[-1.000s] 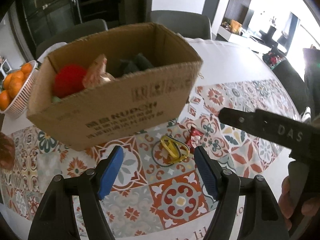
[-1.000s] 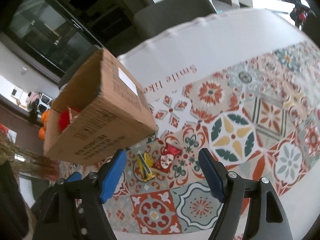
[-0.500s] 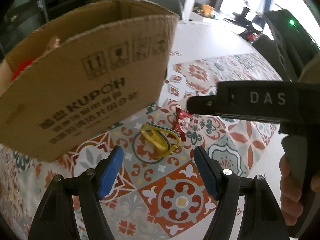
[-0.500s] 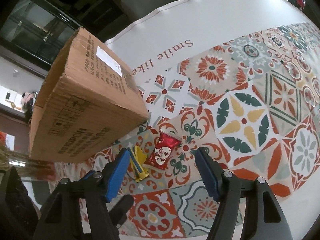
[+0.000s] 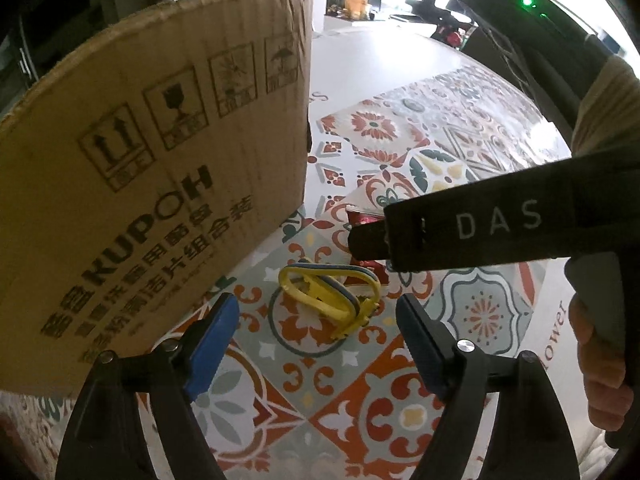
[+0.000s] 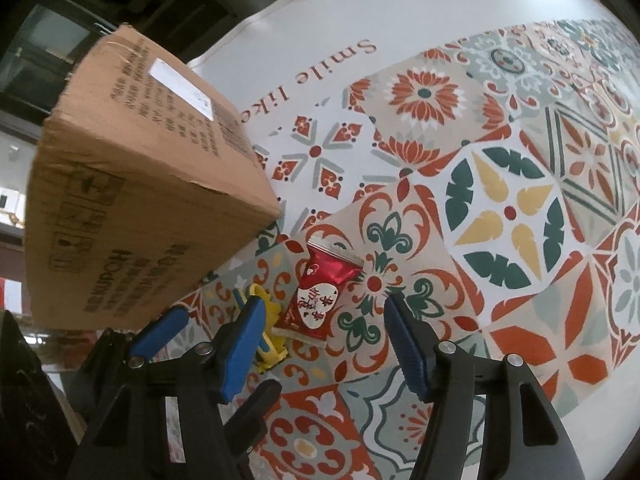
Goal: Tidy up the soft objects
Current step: 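Grasp the yellow minion toy with the left tool while the right tool grasps the red snack packet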
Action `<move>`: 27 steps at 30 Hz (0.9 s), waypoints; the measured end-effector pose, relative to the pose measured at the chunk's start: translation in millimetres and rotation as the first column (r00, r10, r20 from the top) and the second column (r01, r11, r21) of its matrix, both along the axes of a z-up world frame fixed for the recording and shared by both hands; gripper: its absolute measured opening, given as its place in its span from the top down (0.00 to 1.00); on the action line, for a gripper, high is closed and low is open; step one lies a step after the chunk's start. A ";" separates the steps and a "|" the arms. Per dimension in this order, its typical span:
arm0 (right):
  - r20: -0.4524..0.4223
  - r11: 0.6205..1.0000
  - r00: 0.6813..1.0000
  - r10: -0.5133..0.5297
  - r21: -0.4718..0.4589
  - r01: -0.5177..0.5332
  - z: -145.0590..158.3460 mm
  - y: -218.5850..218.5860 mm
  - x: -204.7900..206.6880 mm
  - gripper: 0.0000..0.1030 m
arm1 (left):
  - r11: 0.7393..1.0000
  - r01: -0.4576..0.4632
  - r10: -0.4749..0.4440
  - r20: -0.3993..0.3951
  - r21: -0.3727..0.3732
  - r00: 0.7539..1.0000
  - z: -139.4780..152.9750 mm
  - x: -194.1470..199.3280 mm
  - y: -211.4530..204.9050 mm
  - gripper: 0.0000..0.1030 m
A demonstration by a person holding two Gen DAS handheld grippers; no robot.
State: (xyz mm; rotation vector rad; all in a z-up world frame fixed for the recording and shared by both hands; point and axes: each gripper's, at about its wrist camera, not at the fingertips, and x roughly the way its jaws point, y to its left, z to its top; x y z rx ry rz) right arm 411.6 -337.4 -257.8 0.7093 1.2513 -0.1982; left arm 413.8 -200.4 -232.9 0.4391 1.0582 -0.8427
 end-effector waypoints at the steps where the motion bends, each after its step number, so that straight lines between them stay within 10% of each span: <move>1: -0.005 1.000 1.000 -0.003 -0.002 0.003 -2.4 0.1 1.5 0.40 | 1.000 0.005 -0.005 -0.002 0.000 1.000 -2.5 1.7 -1.3 0.21; 14: -0.029 0.999 1.000 0.002 -0.044 -0.003 -19.4 14.5 25.6 0.45 | 0.998 0.064 -0.064 0.027 0.024 0.998 -30.9 12.4 -26.6 0.24; 22: -0.031 0.992 0.999 0.030 -0.125 -0.034 -21.0 23.3 25.7 0.74 | 0.998 0.061 -0.062 0.025 0.022 0.998 -40.3 17.7 -34.5 0.52; 27: -0.008 0.992 0.999 0.048 -0.114 -0.049 -23.6 24.6 21.7 0.75 | 0.999 0.049 -0.049 0.014 0.011 0.999 -38.0 14.2 -37.4 0.69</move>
